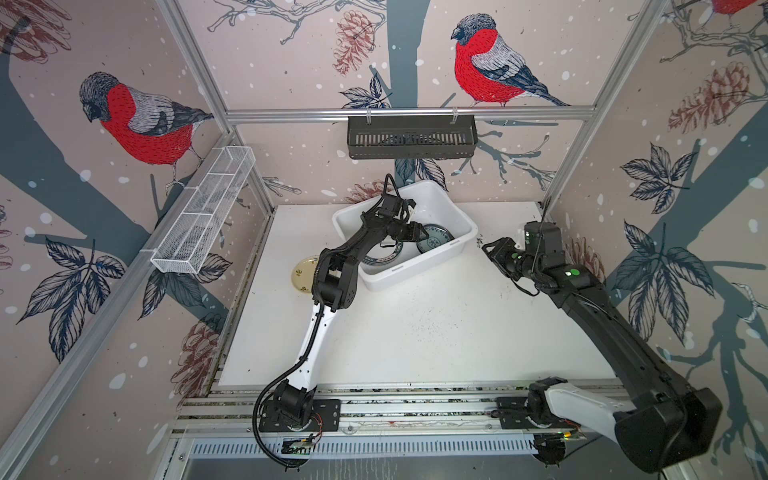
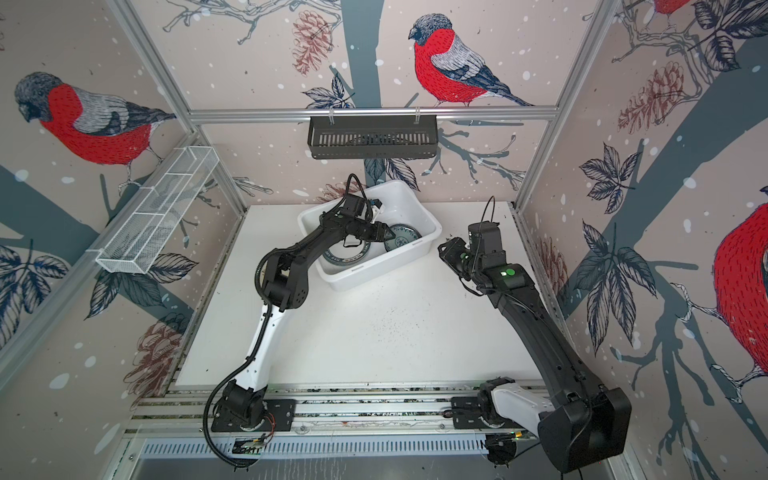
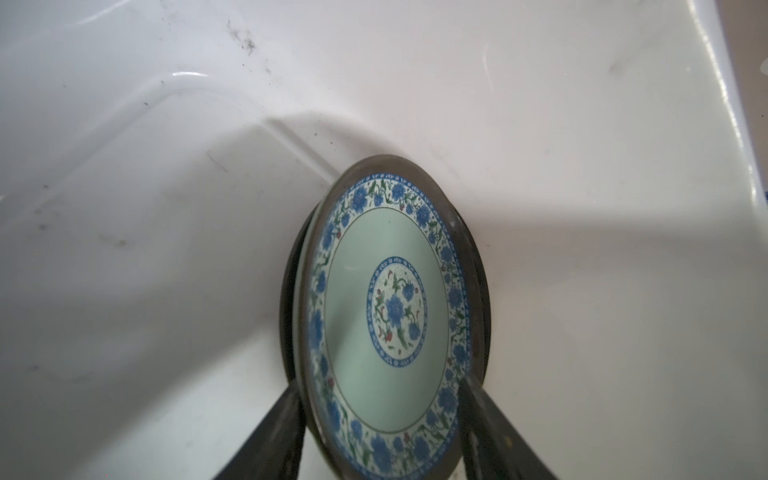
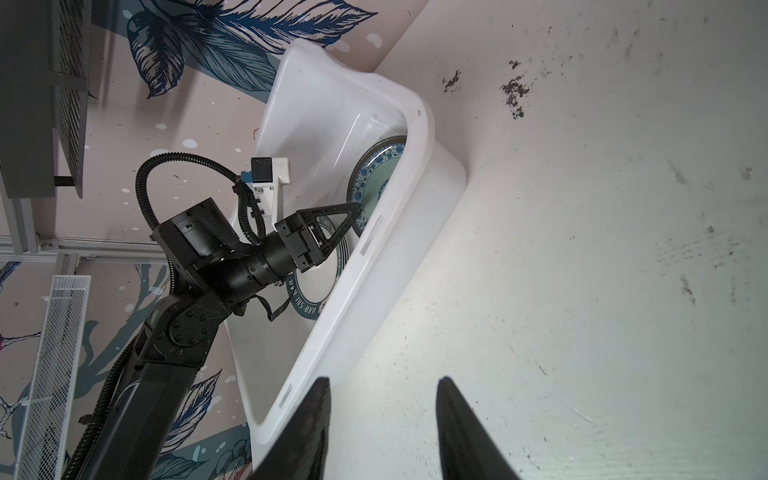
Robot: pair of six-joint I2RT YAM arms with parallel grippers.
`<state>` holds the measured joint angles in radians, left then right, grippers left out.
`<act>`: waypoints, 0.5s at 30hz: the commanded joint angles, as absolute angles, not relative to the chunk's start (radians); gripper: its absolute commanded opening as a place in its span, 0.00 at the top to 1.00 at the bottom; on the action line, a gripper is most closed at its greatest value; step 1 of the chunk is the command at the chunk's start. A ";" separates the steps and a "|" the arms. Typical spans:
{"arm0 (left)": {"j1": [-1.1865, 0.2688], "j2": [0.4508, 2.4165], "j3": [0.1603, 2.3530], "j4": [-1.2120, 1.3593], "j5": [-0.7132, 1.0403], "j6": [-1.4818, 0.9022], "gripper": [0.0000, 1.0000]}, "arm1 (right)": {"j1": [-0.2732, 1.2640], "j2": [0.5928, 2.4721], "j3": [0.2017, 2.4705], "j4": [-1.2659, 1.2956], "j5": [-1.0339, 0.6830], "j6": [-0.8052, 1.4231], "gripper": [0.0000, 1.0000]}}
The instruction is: Place the plates into the plastic bin on the countertop
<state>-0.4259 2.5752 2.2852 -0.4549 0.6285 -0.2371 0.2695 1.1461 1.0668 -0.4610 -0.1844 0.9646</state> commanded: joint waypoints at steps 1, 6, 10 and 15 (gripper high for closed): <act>-0.426 2.559 2.297 -0.448 0.640 -0.215 0.37 | 0.271 1.150 1.066 -0.428 -0.190 0.957 0.57; -0.426 2.559 2.307 -0.461 0.629 -0.204 0.32 | 0.271 1.159 1.067 -0.422 -0.196 0.954 0.56; -0.426 2.561 2.307 -0.468 0.622 -0.196 0.29 | 0.271 1.167 1.072 -0.418 -0.199 0.950 0.57; -0.426 2.565 2.307 -0.474 0.610 -0.189 0.24 | 0.271 1.175 1.080 -0.419 -0.204 0.945 0.57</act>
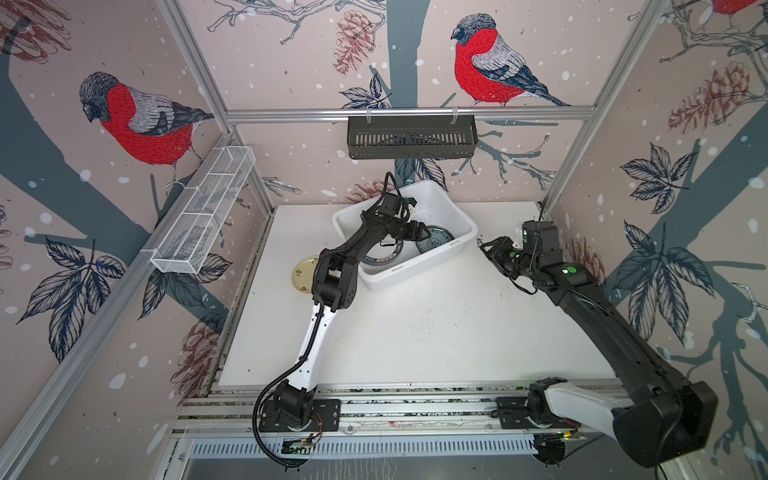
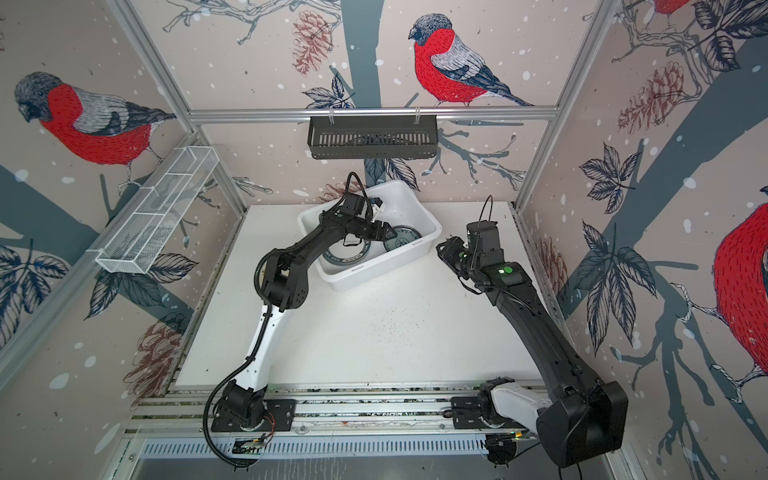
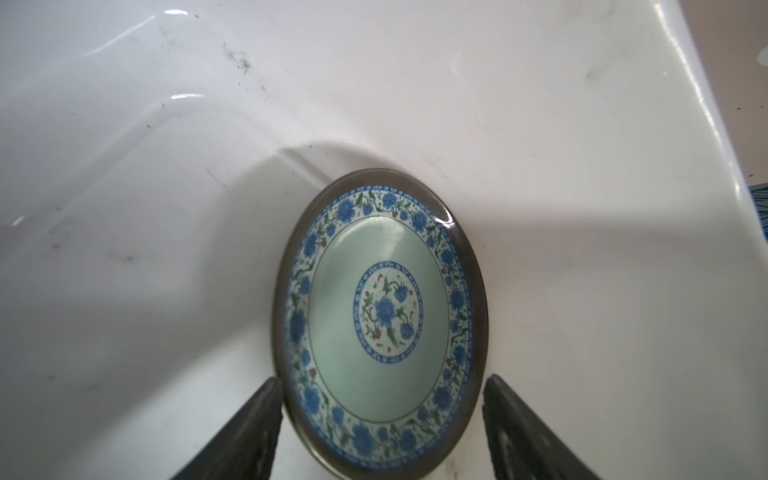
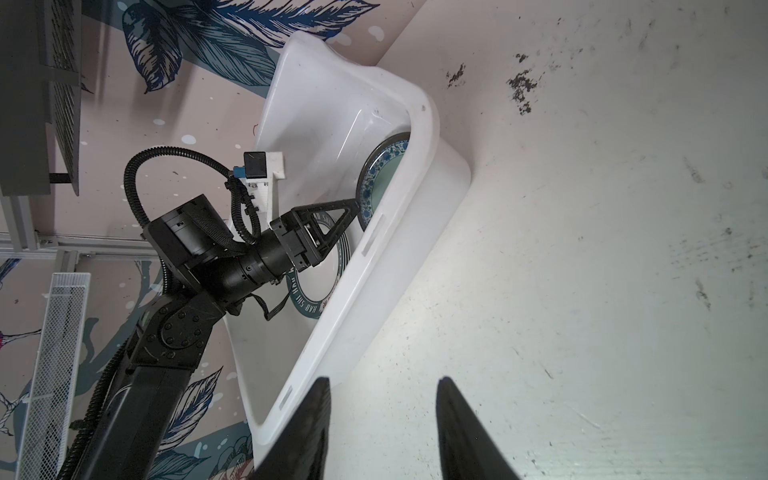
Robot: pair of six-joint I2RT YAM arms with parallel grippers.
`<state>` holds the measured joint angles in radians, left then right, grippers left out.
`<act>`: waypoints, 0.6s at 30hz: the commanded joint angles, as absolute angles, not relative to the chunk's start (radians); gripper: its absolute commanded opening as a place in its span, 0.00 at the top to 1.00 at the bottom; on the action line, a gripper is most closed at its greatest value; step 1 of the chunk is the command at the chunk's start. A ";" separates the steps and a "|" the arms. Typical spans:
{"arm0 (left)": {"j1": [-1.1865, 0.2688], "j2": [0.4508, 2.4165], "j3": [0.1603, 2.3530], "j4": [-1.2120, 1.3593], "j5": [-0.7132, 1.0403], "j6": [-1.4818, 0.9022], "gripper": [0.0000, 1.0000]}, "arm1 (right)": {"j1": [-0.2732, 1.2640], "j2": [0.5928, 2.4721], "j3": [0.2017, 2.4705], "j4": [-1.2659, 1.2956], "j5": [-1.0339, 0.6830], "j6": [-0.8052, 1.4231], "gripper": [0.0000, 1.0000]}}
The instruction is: Place the plates into the plastic bin on the countertop
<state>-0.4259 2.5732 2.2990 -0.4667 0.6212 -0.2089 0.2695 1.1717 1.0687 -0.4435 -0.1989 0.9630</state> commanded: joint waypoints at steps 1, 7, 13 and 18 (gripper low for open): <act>-0.426 2.565 2.306 -0.474 0.608 -0.189 0.20 | 0.271 1.177 1.080 -0.419 -0.204 0.945 0.57; -0.426 2.565 2.309 -0.470 0.613 -0.190 0.18 | 0.272 1.178 1.080 -0.416 -0.205 0.945 0.57; -0.427 2.571 2.307 -0.440 0.660 -0.215 0.19 | 0.271 1.177 1.081 -0.417 -0.203 0.945 0.57; -0.432 2.573 2.304 -0.455 0.651 -0.210 0.20 | 0.270 1.174 1.080 -0.417 -0.202 0.948 0.57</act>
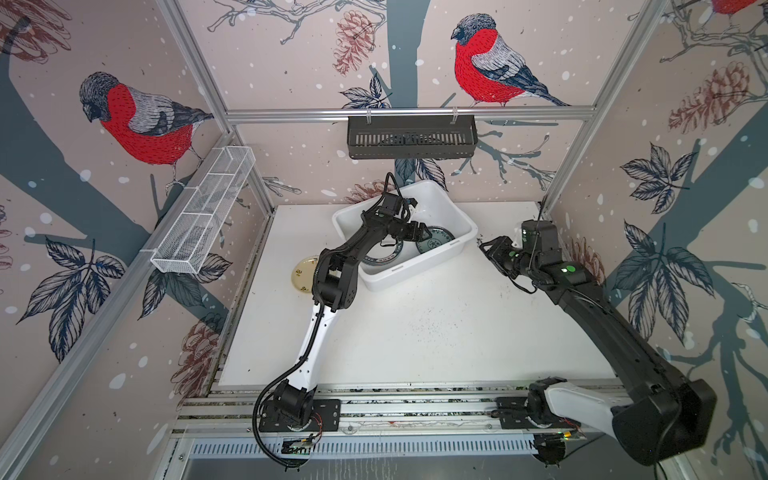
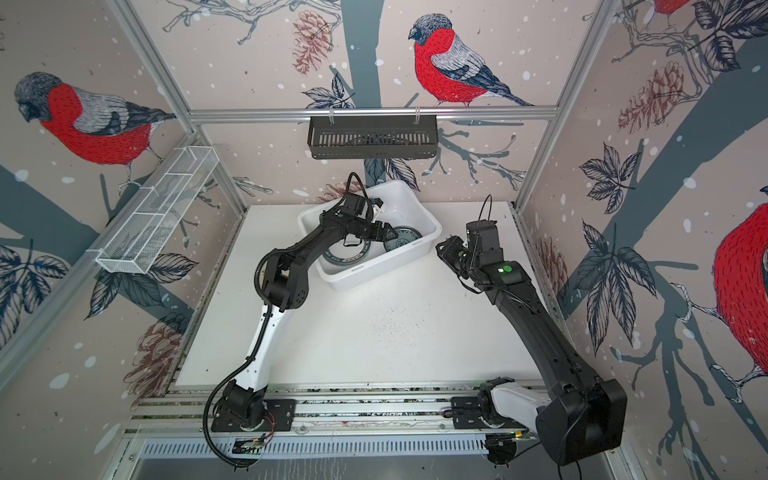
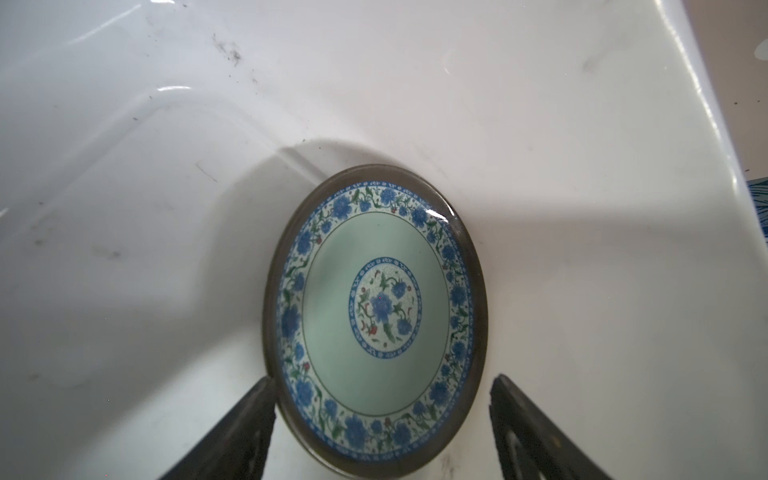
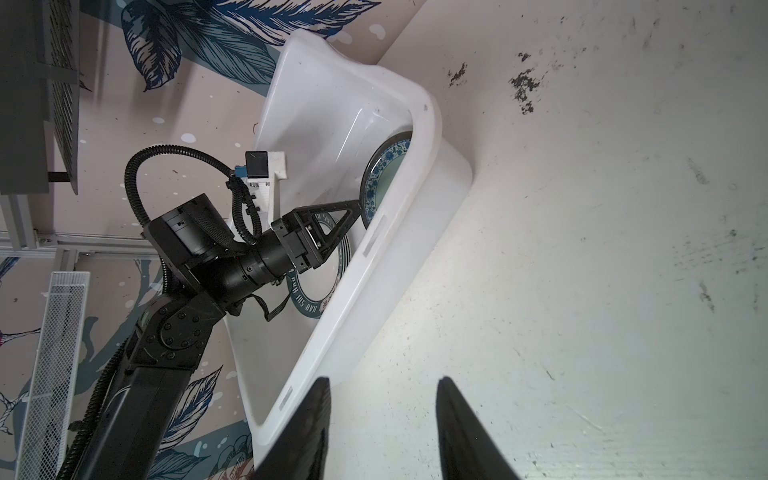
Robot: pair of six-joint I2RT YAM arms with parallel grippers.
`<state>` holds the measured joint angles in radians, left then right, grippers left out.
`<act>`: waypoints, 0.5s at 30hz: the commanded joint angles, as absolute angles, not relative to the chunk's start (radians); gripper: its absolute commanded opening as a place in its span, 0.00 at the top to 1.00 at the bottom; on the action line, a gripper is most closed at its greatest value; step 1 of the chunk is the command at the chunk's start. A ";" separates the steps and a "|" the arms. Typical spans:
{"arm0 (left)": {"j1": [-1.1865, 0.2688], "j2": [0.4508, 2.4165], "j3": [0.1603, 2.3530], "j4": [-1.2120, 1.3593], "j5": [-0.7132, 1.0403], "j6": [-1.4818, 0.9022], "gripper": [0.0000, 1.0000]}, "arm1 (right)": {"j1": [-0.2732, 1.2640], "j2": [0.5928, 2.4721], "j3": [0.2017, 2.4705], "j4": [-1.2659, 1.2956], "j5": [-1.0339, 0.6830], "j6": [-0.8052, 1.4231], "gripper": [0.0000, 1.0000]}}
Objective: Place the plates into the plastic bin on the countertop
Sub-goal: 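Open the left gripper and release the blue-and-white plate in the bin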
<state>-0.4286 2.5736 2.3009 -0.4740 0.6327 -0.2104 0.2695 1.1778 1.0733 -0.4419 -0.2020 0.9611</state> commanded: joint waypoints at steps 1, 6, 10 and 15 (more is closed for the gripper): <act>-0.431 2.570 2.306 -0.456 0.652 -0.209 0.20 | 0.271 1.174 1.078 -0.417 -0.201 0.946 0.57; -0.430 2.544 2.362 -0.472 0.614 -0.179 0.19 | 0.271 1.179 1.076 -0.404 -0.204 0.946 0.57; -0.418 2.508 2.411 -0.494 0.578 -0.144 0.19 | 0.273 1.183 1.078 -0.392 -0.207 0.945 0.57; -0.381 2.448 2.404 -0.543 0.564 -0.094 0.19 | 0.272 1.176 1.071 -0.373 -0.206 0.942 0.57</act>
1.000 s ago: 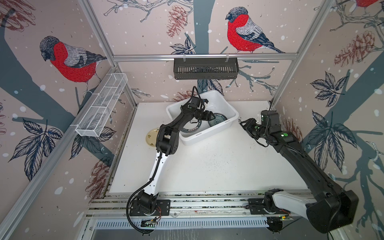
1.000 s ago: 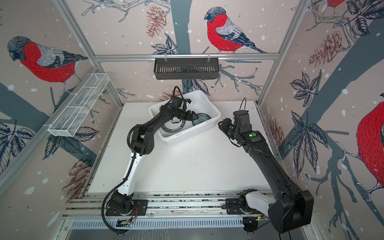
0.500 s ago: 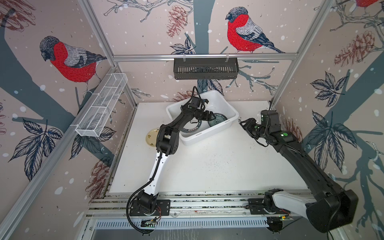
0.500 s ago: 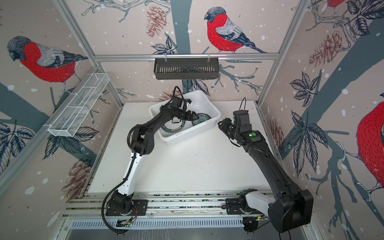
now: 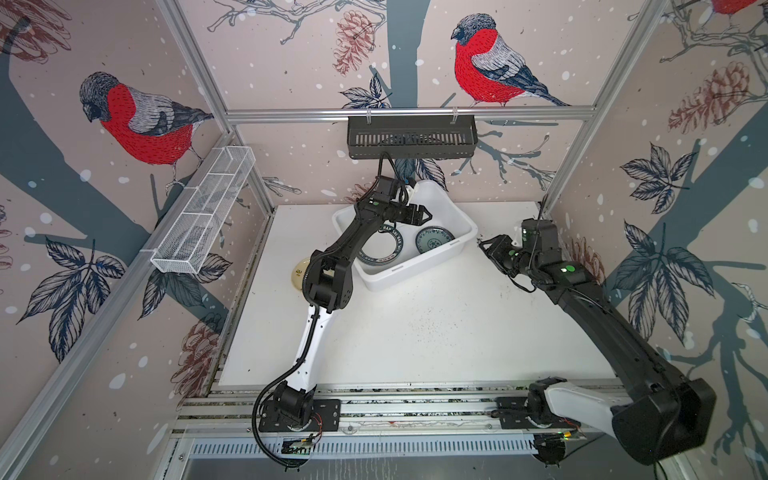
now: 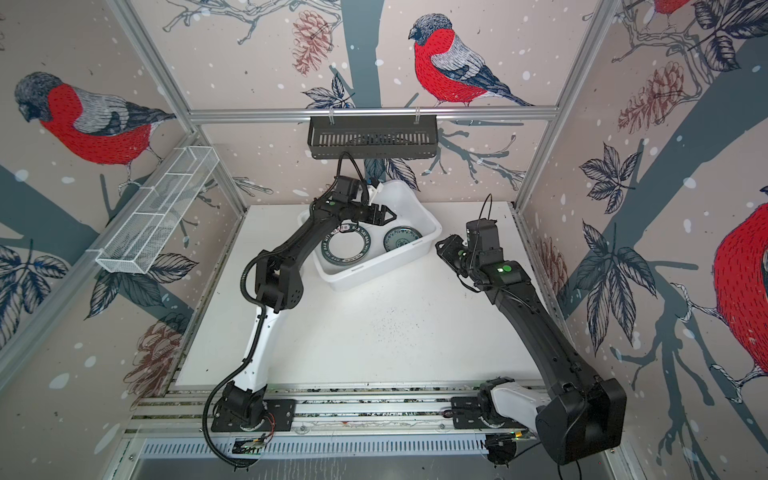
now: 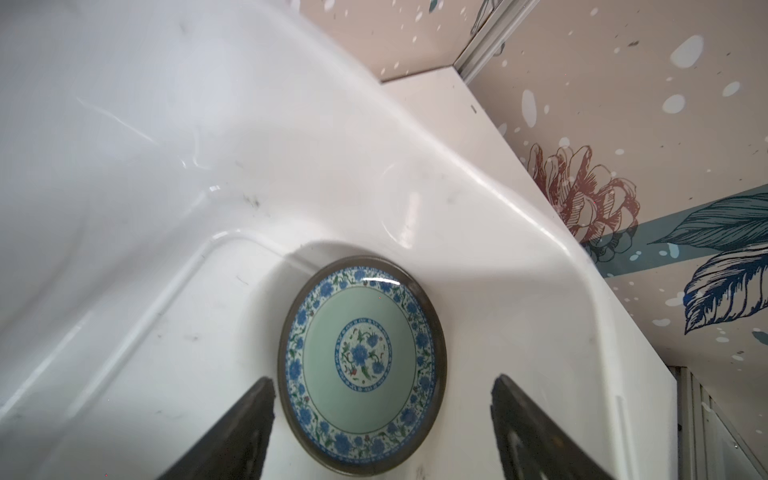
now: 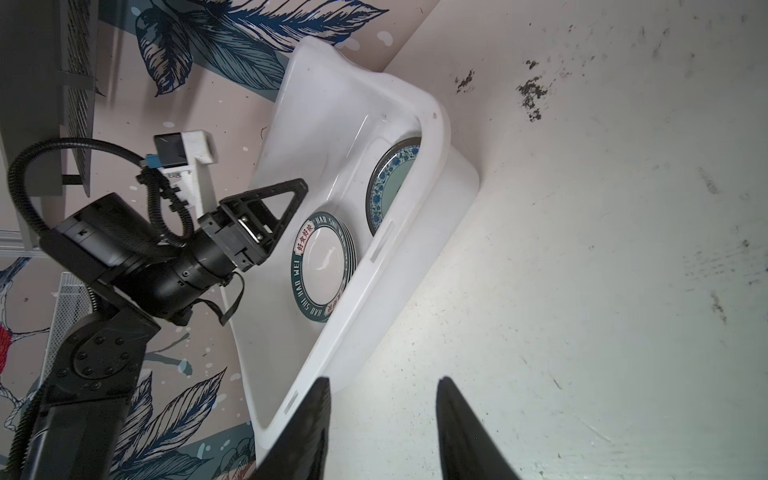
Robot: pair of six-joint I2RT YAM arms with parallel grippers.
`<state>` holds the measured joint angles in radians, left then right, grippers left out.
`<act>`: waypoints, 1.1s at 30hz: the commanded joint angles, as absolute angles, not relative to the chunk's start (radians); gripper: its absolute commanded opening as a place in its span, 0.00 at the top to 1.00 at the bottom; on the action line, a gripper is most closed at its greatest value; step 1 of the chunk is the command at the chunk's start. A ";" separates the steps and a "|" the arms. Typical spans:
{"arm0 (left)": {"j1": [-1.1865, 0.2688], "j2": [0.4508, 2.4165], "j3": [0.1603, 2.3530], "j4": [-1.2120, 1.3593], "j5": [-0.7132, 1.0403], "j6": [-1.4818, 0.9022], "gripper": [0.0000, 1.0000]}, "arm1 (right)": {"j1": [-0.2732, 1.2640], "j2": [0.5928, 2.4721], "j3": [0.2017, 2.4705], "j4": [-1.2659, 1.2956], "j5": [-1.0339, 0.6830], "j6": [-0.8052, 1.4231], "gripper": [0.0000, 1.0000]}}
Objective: Place the plates into the plastic bin on the countertop
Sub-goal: 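Open the left gripper and release the blue-and-white plate in the bin, then move the left gripper out of the bin to above the cream plate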
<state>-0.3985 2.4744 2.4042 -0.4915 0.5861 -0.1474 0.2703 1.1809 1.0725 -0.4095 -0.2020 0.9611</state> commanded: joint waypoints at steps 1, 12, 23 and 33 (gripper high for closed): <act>-0.373 2.436 2.399 -0.563 0.563 -0.080 0.20 | 0.272 1.176 1.069 -0.368 -0.206 0.940 0.57; -0.250 2.171 2.097 -0.732 0.500 0.070 0.22 | 0.271 1.181 1.074 -0.323 -0.236 0.890 0.57; -0.031 1.942 1.860 -0.831 0.475 0.111 0.22 | 0.273 1.139 1.057 -0.316 -0.248 0.842 0.57; 0.128 1.832 1.691 -0.878 0.459 0.086 0.23 | 0.280 1.138 1.061 -0.298 -0.274 0.805 0.57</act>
<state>0.1013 1.8500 1.7214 -0.8413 0.4702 0.0841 0.2764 1.1419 1.0615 -0.3367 -0.2554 0.8299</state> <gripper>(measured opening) 0.770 0.435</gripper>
